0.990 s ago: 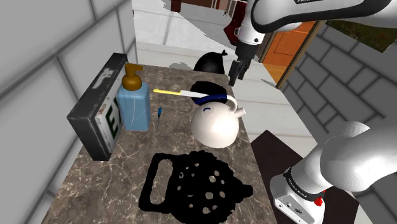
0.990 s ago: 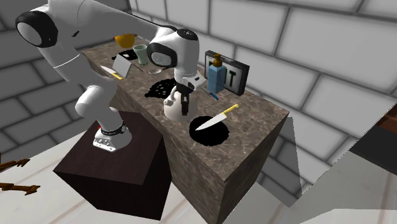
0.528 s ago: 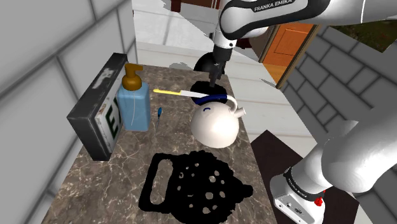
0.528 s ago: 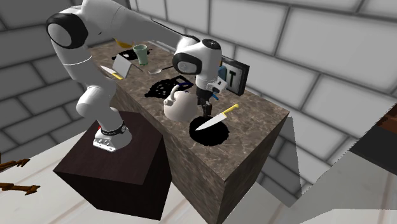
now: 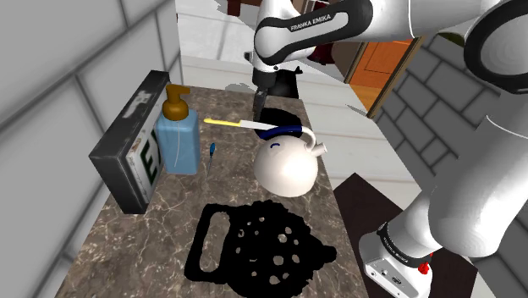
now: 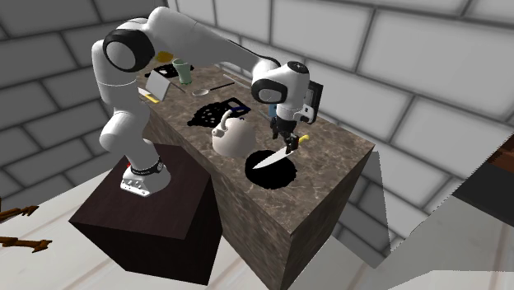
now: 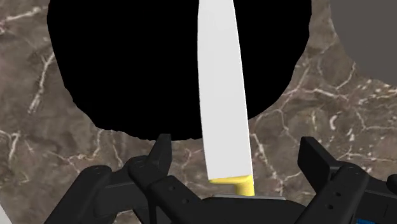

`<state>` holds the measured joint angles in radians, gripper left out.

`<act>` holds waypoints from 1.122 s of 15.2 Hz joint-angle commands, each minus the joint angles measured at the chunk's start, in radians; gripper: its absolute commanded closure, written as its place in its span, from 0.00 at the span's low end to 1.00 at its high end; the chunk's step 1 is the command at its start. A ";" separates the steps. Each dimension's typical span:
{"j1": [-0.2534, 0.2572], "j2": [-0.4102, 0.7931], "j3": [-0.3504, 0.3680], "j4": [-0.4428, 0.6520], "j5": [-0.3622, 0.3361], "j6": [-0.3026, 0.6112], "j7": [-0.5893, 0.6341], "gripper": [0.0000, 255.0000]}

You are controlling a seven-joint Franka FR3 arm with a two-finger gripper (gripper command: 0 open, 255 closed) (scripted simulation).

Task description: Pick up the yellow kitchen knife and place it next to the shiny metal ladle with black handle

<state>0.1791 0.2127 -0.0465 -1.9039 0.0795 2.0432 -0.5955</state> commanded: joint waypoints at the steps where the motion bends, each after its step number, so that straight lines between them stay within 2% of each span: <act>1: 0.008 0.069 0.015 0.064 -0.001 0.010 -0.041 0.00; 9: 0.012 0.122 0.021 0.026 0.003 0.102 -0.051 0.00; 17: 0.012 0.122 0.021 0.026 0.003 0.102 -0.051 0.00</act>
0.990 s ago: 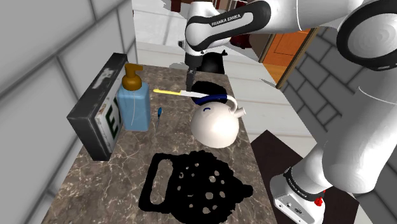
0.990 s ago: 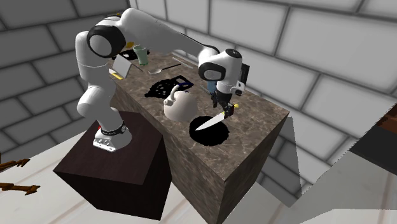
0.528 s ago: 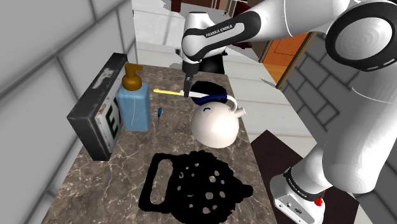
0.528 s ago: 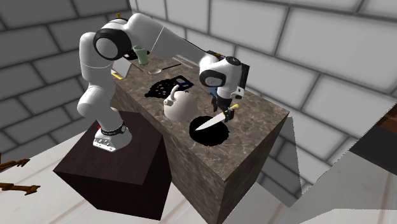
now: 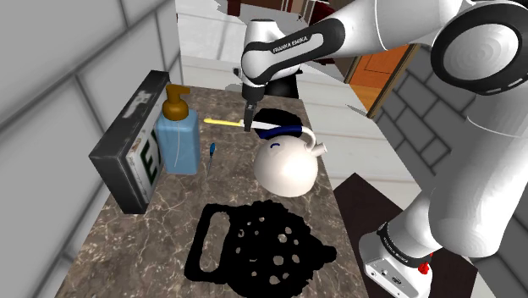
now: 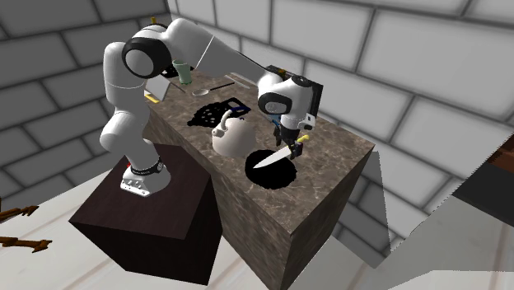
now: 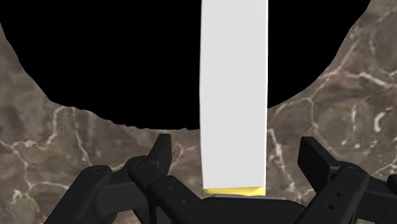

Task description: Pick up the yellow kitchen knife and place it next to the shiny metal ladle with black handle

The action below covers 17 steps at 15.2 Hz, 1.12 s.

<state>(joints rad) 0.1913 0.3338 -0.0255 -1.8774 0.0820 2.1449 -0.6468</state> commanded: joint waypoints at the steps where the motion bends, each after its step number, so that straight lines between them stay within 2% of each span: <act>1: 0.000 0.000 0.000 0.000 0.000 0.000 0.000 1.00; 10: 0.000 0.000 0.000 0.000 0.000 0.000 0.000 1.00; 17: 0.000 -0.043 -0.001 0.037 -0.005 -0.080 0.007 1.00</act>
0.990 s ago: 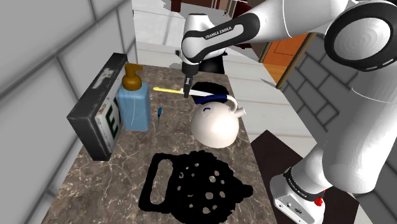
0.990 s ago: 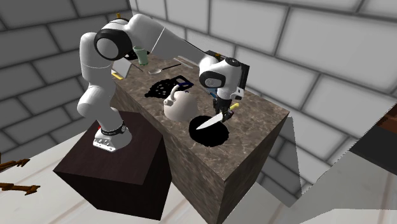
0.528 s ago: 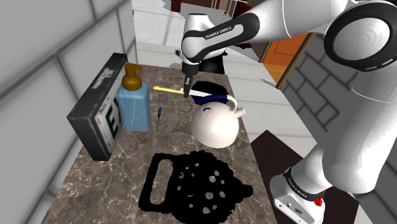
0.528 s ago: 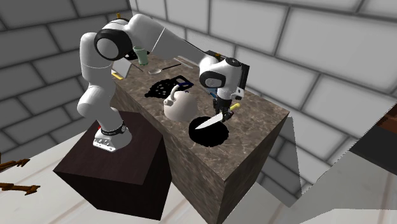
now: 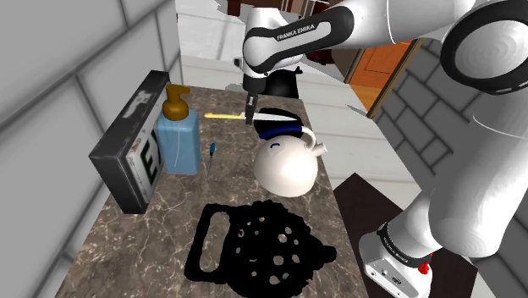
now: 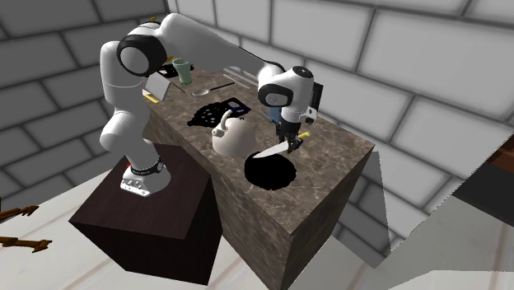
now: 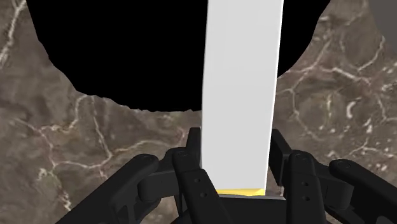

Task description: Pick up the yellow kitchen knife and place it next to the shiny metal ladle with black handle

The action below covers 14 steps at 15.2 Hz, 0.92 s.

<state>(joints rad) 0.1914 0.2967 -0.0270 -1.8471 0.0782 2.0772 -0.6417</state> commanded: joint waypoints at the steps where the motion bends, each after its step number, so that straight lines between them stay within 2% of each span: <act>1: 0.000 -0.012 0.000 0.012 -0.001 -0.024 0.002 1.00; 14: 0.000 -0.067 -0.002 0.114 -0.008 -0.181 0.013 1.00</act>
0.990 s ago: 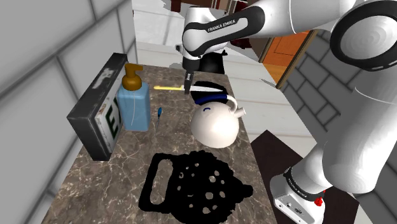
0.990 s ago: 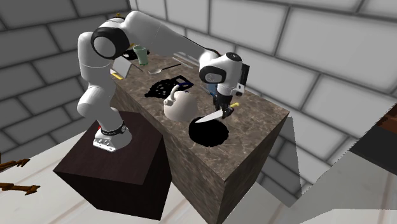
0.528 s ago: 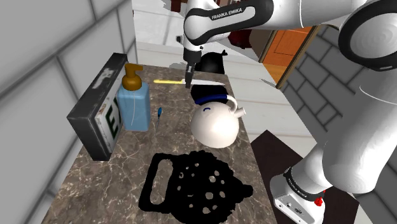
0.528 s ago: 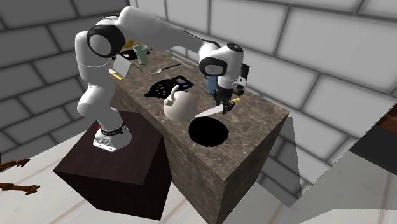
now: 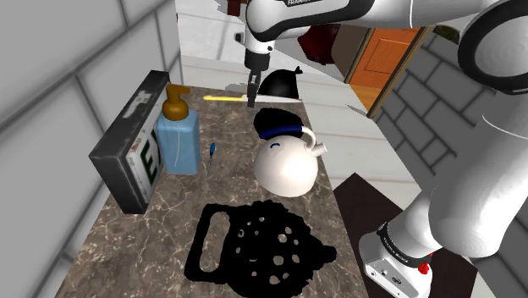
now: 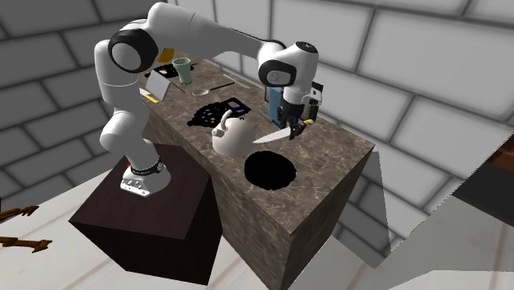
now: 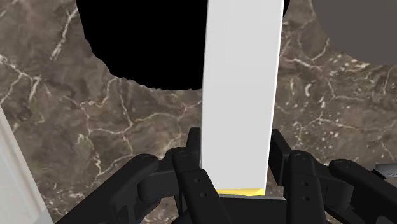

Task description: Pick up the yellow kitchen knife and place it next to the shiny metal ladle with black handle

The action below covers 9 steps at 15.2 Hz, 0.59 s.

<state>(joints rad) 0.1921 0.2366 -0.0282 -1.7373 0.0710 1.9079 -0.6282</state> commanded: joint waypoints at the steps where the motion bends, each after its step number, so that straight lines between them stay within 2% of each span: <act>1: 0.008 -0.039 0.005 -0.041 -0.001 0.002 0.013 1.00; 9: 0.077 -0.276 0.061 -0.345 0.006 0.078 0.131 1.00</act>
<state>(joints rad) 0.2602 -0.0132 0.0246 -2.0486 0.0744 1.9763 -0.5145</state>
